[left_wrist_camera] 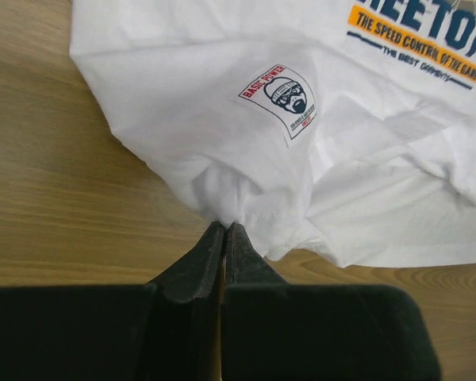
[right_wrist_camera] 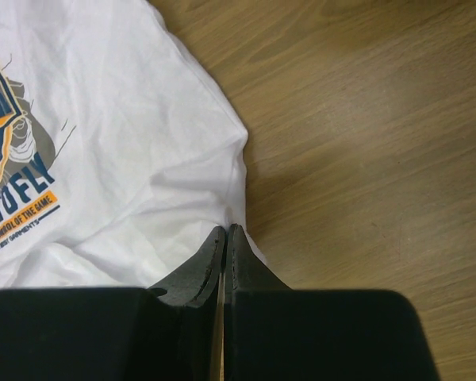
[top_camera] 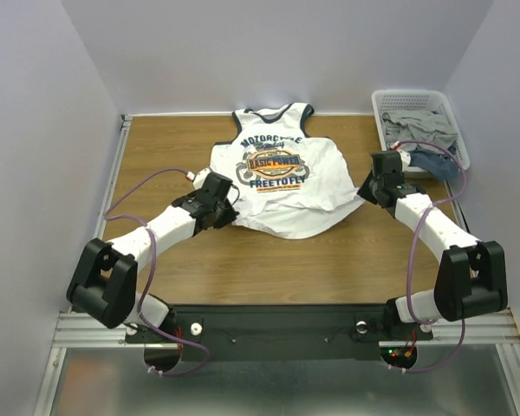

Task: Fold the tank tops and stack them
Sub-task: Flatten the tank top out

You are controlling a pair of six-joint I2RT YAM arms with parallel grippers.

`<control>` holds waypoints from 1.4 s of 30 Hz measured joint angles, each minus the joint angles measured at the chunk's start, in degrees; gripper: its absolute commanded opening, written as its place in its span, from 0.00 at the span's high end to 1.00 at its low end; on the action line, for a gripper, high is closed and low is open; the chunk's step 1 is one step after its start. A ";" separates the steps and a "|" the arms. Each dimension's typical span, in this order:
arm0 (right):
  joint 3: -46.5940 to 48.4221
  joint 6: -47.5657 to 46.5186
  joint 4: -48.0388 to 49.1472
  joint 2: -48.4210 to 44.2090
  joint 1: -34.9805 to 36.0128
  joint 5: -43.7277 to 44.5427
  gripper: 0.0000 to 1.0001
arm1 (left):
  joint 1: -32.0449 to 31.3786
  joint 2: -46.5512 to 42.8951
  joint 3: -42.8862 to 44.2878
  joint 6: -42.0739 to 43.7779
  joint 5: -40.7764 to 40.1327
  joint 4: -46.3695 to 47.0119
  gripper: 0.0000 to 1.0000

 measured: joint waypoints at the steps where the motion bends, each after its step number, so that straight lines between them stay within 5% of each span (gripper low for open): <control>1: 0.00 0.00 0.00 0.00 -0.33 0.07 1.00 | 0.55 -0.87 -0.17 0.20 0.22 -0.09 1.00; 14: 0.00 -0.09 0.00 0.00 -6.80 -0.26 1.00 | 7.67 -10.99 -4.44 5.22 4.46 -2.93 1.00; 31: -2.38 -0.42 -0.04 0.00 -7.30 -1.55 1.00 | 8.35 -11.80 -19.74 7.13 19.41 9.44 1.00; 38: -4.39 -0.37 0.04 0.02 -7.30 -1.53 0.99 | 8.37 -12.74 -23.65 6.93 21.62 12.68 0.95; 42: -5.64 -0.39 -0.11 0.00 -7.30 -1.51 1.00 | 8.37 -11.96 -24.35 6.82 22.49 13.31 0.84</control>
